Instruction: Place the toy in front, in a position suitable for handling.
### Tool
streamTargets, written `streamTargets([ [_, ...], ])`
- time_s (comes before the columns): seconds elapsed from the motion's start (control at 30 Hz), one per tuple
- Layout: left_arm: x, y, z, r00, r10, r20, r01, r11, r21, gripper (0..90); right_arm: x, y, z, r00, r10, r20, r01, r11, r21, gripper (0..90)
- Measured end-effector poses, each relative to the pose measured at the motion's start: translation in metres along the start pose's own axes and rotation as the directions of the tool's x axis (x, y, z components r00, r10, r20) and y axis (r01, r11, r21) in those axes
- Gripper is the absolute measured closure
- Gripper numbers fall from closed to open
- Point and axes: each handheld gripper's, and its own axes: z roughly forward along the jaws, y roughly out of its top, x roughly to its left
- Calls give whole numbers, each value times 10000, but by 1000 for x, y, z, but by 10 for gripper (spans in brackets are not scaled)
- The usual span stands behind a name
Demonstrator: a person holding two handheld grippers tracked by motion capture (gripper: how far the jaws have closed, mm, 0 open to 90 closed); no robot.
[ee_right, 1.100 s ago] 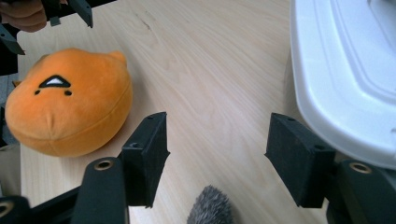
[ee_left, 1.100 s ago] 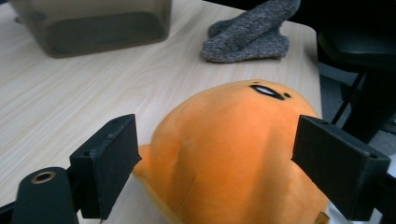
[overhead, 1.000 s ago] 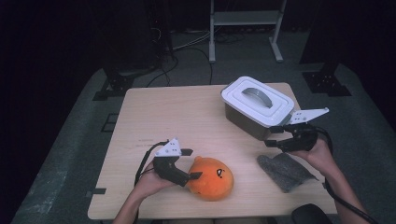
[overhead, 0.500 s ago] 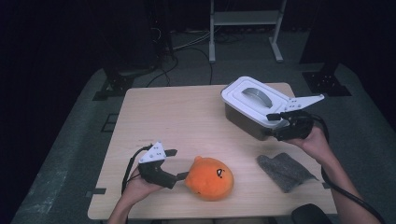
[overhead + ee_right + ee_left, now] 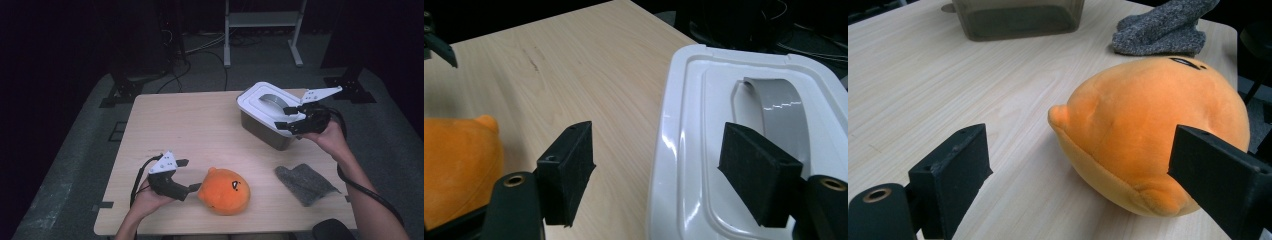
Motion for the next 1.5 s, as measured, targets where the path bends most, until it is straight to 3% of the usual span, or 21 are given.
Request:
streamTargets([
  [0.6, 6, -2, -5, 10000, -82, -47, 82, 9999, -74, 85, -32, 23, 9, 9961, 6, 879, -36, 9994, 338, 275],
  [1.5, 9, -3, -6, 9998, -160, 66, 161, 9998, -138, 82, -58, 15, 31, 9933, 366, 1093, -415, 9982, 427, 266],
])
